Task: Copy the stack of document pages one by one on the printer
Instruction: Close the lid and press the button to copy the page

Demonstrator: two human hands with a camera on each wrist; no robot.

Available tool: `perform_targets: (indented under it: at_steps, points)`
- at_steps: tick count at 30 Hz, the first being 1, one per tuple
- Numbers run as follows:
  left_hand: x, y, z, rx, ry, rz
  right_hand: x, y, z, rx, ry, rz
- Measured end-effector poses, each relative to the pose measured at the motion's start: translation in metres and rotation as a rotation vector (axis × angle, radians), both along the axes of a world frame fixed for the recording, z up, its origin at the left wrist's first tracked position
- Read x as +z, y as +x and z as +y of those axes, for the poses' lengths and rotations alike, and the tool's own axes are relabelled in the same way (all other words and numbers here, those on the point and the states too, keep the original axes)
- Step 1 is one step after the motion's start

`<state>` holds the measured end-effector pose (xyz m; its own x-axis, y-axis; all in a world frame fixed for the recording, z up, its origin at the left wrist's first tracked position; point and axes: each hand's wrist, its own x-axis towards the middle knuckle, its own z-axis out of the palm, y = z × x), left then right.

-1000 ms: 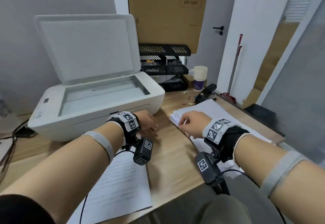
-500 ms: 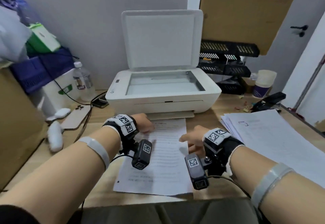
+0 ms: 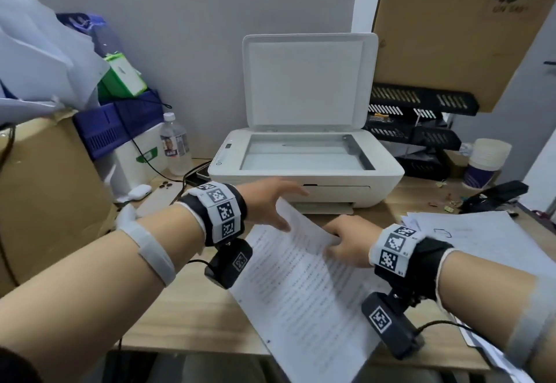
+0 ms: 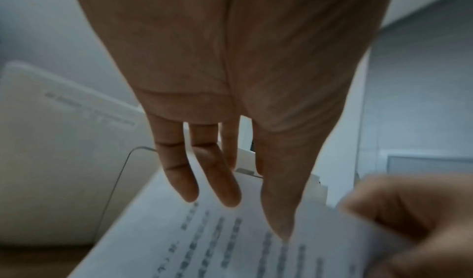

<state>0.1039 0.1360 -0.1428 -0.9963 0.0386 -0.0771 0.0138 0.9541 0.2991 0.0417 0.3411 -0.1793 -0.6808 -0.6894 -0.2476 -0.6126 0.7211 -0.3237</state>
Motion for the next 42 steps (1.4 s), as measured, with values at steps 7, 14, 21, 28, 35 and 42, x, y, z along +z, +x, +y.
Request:
perform_targets:
  at_steps: [7, 14, 21, 28, 35, 42]
  points:
    - [0.036, -0.012, -0.011, 0.052, -0.288, 0.131, 0.052, -0.017, 0.014, 0.075, -0.04, 0.259]
    - [0.108, -0.023, -0.032, 0.294, -0.256, 0.436, 0.135, -0.073, 0.023, -0.114, -0.151, 0.435]
    - [0.142, -0.037, -0.05, 0.465, -0.117, 0.914, 0.188, -0.095, 0.011, -0.192, -0.622, 0.736]
    - [0.09, -0.052, -0.083, 0.443, -0.155, 0.867, 0.131, -0.124, -0.002, -0.212, -0.471, 0.717]
    - [0.036, -0.057, -0.085, 0.361, -0.134, 0.548, 0.07, -0.136, -0.009, -0.191, -0.293, 0.49]
    - [0.023, -0.067, -0.088, 0.28, -0.009, 0.244, 0.053, -0.141, -0.006, -0.15, -0.154, 0.342]
